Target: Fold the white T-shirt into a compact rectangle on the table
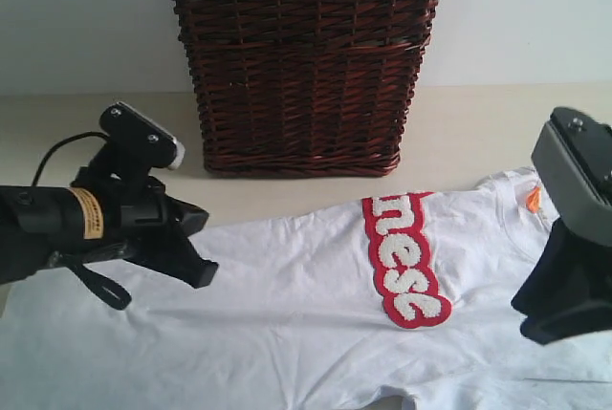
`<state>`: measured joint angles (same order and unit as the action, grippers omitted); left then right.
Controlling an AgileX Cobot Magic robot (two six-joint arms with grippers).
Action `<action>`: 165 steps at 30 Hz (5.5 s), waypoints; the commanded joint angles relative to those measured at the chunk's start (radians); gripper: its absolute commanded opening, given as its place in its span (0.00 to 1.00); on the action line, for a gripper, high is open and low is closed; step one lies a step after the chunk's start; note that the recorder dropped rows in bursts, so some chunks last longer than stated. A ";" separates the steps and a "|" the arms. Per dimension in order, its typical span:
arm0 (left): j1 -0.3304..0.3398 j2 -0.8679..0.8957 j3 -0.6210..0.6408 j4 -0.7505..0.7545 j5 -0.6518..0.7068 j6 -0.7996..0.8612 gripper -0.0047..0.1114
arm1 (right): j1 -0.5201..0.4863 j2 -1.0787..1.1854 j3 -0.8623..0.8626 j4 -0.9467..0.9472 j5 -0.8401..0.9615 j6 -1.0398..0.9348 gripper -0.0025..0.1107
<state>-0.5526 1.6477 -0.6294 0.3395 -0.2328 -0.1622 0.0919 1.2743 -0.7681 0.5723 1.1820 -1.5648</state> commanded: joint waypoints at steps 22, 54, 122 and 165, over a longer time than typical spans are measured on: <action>-0.262 0.155 -0.038 -0.014 -0.173 -0.444 0.04 | 0.011 0.338 0.159 0.083 -0.025 -0.403 0.49; -0.258 -0.793 0.126 -0.979 -0.252 1.089 0.04 | 0.146 -0.614 0.093 0.170 -0.385 0.143 0.46; 0.582 -1.648 0.629 -1.606 0.465 1.519 0.04 | 0.144 -1.098 0.093 -0.028 -0.347 0.523 0.46; 0.583 -1.648 0.629 -1.629 0.233 1.519 0.04 | 0.146 0.205 0.111 0.001 0.039 0.059 0.59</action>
<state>0.0289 0.0058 -0.0004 -1.2827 0.0000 1.3627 0.2347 1.4344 -0.6523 0.5848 1.2138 -1.4820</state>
